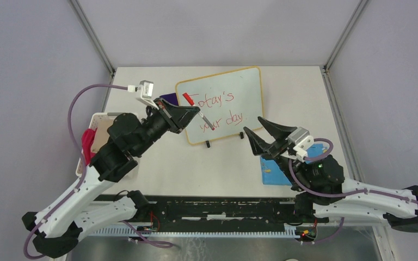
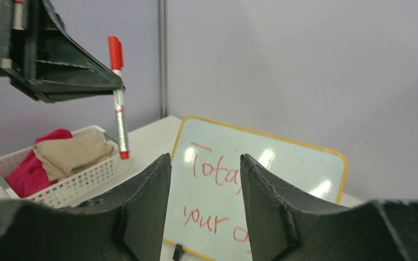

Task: Write a sentence on the whiteboard
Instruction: Place the whiteboard marker at the center of the board.

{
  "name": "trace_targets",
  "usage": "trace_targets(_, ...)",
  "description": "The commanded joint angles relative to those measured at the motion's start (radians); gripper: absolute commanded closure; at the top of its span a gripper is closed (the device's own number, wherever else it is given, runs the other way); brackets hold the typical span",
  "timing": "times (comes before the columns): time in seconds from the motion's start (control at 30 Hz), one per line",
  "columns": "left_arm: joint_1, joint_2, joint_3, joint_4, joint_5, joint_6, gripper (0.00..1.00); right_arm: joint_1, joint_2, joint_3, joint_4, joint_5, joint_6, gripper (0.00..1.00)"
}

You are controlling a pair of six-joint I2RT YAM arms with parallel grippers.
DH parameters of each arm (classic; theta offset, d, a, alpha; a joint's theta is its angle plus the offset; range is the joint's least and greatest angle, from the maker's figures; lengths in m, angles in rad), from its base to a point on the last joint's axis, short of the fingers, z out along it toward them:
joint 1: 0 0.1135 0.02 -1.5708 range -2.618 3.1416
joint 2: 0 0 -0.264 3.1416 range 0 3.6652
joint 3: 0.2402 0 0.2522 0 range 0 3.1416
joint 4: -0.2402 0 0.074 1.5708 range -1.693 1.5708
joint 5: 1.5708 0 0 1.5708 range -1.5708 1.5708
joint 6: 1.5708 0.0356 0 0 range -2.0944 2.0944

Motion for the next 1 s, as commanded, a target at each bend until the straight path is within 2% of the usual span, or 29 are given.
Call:
trace_targets(0.0,0.002,-0.060,-0.104,-0.154,-0.152,0.048,0.98,0.003,-0.009,-0.043,-0.171,0.079,0.086,0.45)
trace_targets(0.2,0.002,-0.134,-0.277,-0.199,-0.168,-0.103,0.98,-0.036,0.172,0.035,-0.298,-0.087,0.184,0.45)
trace_targets(0.4,0.002,-0.207,-0.381,-0.239,-0.212,-0.190,0.98,-0.237,0.304,0.042,-0.291,-0.475,0.340,0.45)
trace_targets(0.5,0.002,-0.193,-0.419,-0.248,-0.220,-0.209,0.98,-0.275,0.360,0.042,-0.257,-0.578,0.398,0.45)
trace_targets(0.6,0.002,-0.140,-0.413,-0.322,-0.272,-0.193,0.98,-0.278,0.390,0.052,-0.256,-0.578,0.403,0.46)
trace_targets(0.73,0.035,0.000,-0.364,-0.422,-0.333,-0.139,0.98,-0.278,0.395,0.054,-0.287,-0.471,0.389,0.47)
trace_targets(0.83,0.121,0.120,-0.349,-0.449,-0.257,-0.075,0.98,-0.277,0.378,0.034,-0.305,-0.341,0.388,0.48)
trace_targets(0.97,0.220,0.200,-0.377,-0.373,-0.158,-0.014,0.98,-0.278,0.352,-0.006,-0.314,-0.228,0.385,0.48)
